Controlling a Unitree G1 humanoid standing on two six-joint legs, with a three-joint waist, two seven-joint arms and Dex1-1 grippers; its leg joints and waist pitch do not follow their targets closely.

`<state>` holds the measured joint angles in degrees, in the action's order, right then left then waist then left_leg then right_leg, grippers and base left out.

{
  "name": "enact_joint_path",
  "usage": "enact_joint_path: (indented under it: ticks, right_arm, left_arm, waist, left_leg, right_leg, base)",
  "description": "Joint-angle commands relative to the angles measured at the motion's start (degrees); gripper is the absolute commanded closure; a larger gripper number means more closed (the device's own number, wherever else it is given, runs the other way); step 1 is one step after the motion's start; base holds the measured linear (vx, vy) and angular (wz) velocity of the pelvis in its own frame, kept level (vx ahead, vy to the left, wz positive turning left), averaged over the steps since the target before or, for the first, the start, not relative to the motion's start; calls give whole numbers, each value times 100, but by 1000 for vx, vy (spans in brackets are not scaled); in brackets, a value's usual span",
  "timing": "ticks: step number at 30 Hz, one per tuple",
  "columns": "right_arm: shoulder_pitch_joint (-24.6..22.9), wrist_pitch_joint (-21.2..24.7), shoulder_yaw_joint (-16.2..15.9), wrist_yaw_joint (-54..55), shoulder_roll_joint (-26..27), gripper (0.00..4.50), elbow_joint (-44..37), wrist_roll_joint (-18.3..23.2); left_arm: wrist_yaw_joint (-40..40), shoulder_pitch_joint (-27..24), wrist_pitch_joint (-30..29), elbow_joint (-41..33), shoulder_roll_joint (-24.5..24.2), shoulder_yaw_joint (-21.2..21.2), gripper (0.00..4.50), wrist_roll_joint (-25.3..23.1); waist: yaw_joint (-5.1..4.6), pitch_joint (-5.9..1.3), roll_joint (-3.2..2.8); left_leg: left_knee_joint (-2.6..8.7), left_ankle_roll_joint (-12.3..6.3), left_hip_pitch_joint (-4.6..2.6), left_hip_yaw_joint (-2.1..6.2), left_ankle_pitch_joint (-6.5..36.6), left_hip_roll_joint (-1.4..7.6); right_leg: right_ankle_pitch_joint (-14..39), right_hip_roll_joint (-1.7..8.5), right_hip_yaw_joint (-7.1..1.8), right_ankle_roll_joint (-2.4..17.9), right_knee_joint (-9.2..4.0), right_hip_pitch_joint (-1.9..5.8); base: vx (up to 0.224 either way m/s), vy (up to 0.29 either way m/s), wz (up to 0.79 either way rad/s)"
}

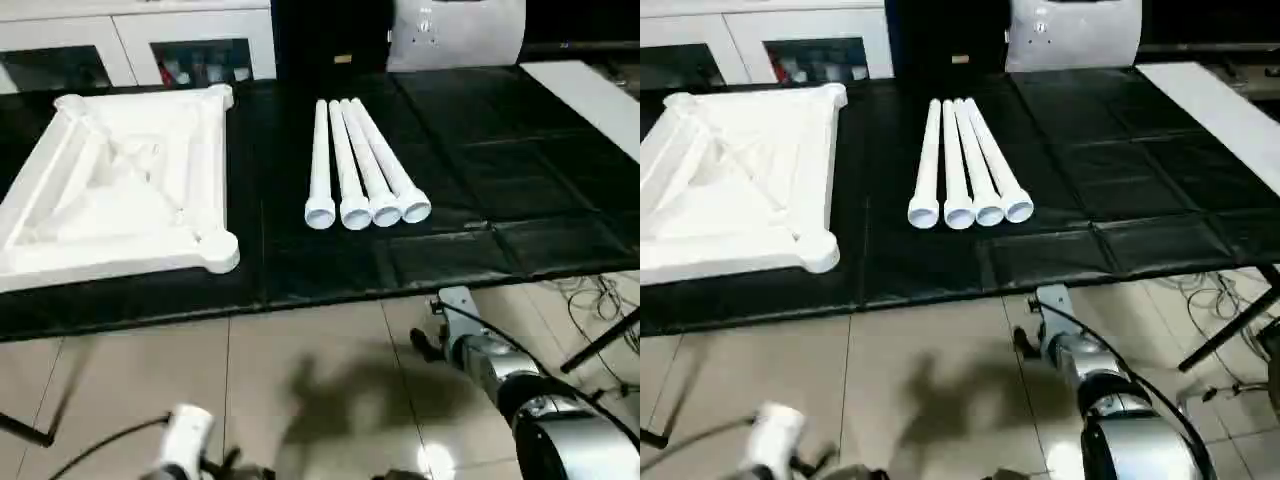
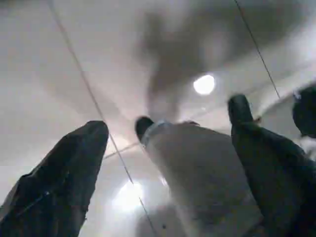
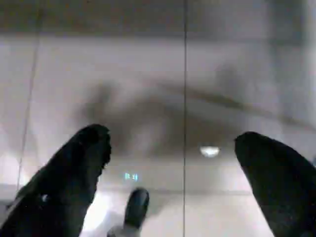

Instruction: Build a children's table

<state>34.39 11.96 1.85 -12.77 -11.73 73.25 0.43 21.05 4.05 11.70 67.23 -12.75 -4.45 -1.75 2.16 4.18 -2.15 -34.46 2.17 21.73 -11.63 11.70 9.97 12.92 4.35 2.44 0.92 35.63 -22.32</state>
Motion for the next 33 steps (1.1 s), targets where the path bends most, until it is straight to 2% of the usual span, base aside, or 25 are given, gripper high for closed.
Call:
enact_joint_path:
  ticks: [1,2,3,4,5,6,7,8,9,10,12,13,14,16,17,18,19,20,22,23,24,26,28,32,33]
  right_arm:
    - [202,347,-5,-209,8,0,41,46]
    - [214,391,-7,-232,9,0,47,44]
    - [266,625,10,-234,9,0,57,47]
    - [270,676,23,-216,10,0,41,53]
    - [285,856,9,-212,-3,0,-45,28]
    - [288,863,-32,-249,-13,0,-63,-9]
    - [288,863,-32,-249,-13,0,-63,-9]
    - [277,858,-110,-278,-31,0,-122,-81]
    - [192,720,-203,-455,-51,0,-307,-143]
    - [147,696,-234,-538,-60,0,-407,-162]
    - [109,691,-280,-673,-72,0,-493,-186]
    - [103,645,-408,-940,-99,0,-531,-273]
    - [115,631,-587,-1160,-137,0,-565,-413]
    - [143,638,-982,-1473,-227,0,-670,-740]
    - [157,631,-1424,-1749,-332,0,-830,-1085]
    - [157,631,-1424,-1749,-332,0,-830,-1085]
    - [141,703,-1514,-1807,-353,0,-909,-1139]
    - [-4,924,-1435,-1802,-353,0,-1194,-1008]
    - [-36,954,-1408,-1809,-354,0,-1251,-978]
    - [-109,947,-1355,-1818,-349,0,-1376,-915]
    - [-174,861,-1338,-1811,-355,0,-1492,-900]
    - [-309,620,-1294,-1841,-359,0,-1720,-842]
    - [-344,402,-1370,-2006,-385,0,-1793,-865]
    - [-383,-175,-1481,-2326,-419,0,-1850,-895]
    - [-396,-656,-1577,-2563,-431,0,-1881,-914]
  left_arm:
    - [-44,195,-74,250,63,-20,8,-196]
    - [-62,225,-77,297,79,-17,8,-216]
    - [-169,491,-234,554,118,34,8,-283]
    - [-189,560,-284,608,115,42,8,-284]
    - [-323,827,-531,790,111,97,8,-244]
    - [-374,862,-576,817,119,111,8,-232]
    - [-374,862,-576,817,119,111,8,-232]
    - [-428,895,-632,839,119,99,8,-235]
    - [-544,982,-671,867,101,48,8,-282]
    - [-569,1012,-670,881,92,41,8,-312]
    - [-518,1047,-640,854,76,31,8,-344]
    - [-396,1095,-628,816,76,14,8,-373]
    - [-275,1124,-620,772,80,-17,8,-400]
    - [-155,1127,-625,725,89,-99,8,-472]
    - [-126,1061,-638,688,97,-234,8,-599]
    - [-126,1061,-638,688,97,-234,8,-599]
    - [-139,1021,-632,670,94,-282,8,-645]
    - [-133,950,-601,622,100,-267,8,-620]
    - [-122,941,-600,611,105,-248,8,-611]
    - [-105,914,-583,584,94,-240,8,-613]
    - [-94,896,-562,564,82,-241,8,-624]
    - [-118,861,-510,517,49,-243,8,-648]
    - [-115,854,-497,483,38,-245,8,-653]
    - [-73,892,-481,405,38,-285,8,-690]
    - [-54,912,-462,388,21,-332,8,-749]
  waist:
    - [29,-250,-82]
    - [27,-271,-67]
    - [32,-257,-26]
    - [40,-271,-38]
    - [52,-236,-11]
    - [79,-221,-34]
    - [83,-215,-42]
    - [89,-153,-26]
    - [84,-101,-45]
    - [68,-62,-37]
    - [66,-61,-40]
    - [59,18,-56]
    - [55,45,-43]
    - [55,87,-41]
    - [51,166,-35]
    - [52,162,-24]
    - [53,199,-32]
    - [46,229,-16]
    - [43,241,-14]
    - [45,299,-10]
    - [45,299,-10]
    - [42,370,-16]
    - [22,444,-30]
    - [-15,541,-59]
    - [-12,548,-97]
  left_leg:
    - [496,-178,-68,198,1221,404]
    - [472,-251,-71,188,1079,393]
    - [437,-425,-37,183,729,381]
    - [415,-507,-46,171,601,369]
    - [405,-667,-27,160,475,367]
    - [403,-729,-42,157,526,371]
    - [409,-739,-46,162,571,381]
    - [439,-721,-38,165,682,393]
    - [470,-675,-38,175,838,401]
    - [498,-612,-53,175,1046,403]
    - [510,-550,-71,188,1106,417]
    - [542,-494,-69,194,1185,432]
    - [543,-463,-74,193,1199,437]
    - [533,-507,-54,189,955,442]
    - [524,-560,-54,185,825,436]
    - [505,-612,-44,188,672,434]
    - [503,-662,-19,192,529,432]
    - [471,-861,11,192,216,417]
    - [458,-955,-7,186,128,432]
    - [456,-1050,3,184,33,443]
    - [456,-1050,3,184,33,443]
    - [475,-1065,0,188,179,456]
    - [531,-911,-18,199,562,483]
    - [565,-739,-29,200,751,495]
    - [559,-734,-34,202,704,497]
  right_leg:
    - [-30,477,-273,1539,-436,164]
    - [-288,456,-260,1586,-407,182]
    - [-813,454,-245,1666,-347,194]
    - [-985,442,-238,1692,-327,189]
    - [-1143,459,-234,1738,-319,172]
    - [-1022,474,-230,1736,-328,159]
    - [-922,481,-225,1736,-337,158]
    - [-688,484,-223,1707,-371,139]
    - [-433,478,-224,1646,-398,122]
    - [-157,464,-235,1573,-431,111]
    - [-43,476,-246,1549,-433,119]
    - [66,474,-258,1554,-456,84]
    - [69,475,-258,1579,-457,82]
    - [-240,484,-266,1646,-421,92]
    - [-393,483,-265,1641,-406,74]
    - [-606,495,-269,1661,-375,93]
    - [-814,497,-272,1674,-353,92]
    - [-1405,503,-269,1689,-300,115]
    - [-1640,512,-269,1738,-278,102]
    - [-1872,513,-266,1800,-266,90]
    - [-1872,513,-266,1800,-266,90]
    - [-1751,533,-269,1787,-285,80]
    - [-1139,549,-278,1828,-335,78]
    - [-740,564,-318,1865,-368,73]
    - [-788,571,-326,1867,-353,78]
  base:
    - [0,0,0]
    - [0,0,0]
    - [0,0,0]
    - [0,0,0]
    - [0,0,0]
    - [0,0,0]
    - [0,0,0]
    - [0,0,0]
    - [0,0,0]
    - [0,0,0]
    - [0,0,0]
    - [0,0,0]
    - [0,0,0]
    - [0,0,0]
    - [0,0,0]
    - [0,0,0]
    - [0,0,0]
    - [0,0,0]
    - [0,0,0]
    - [0,0,0]
    - [0,0,0]
    - [0,0,0]
    - [0,0,0]
    - [0,0,0]
    - [0,0,0]
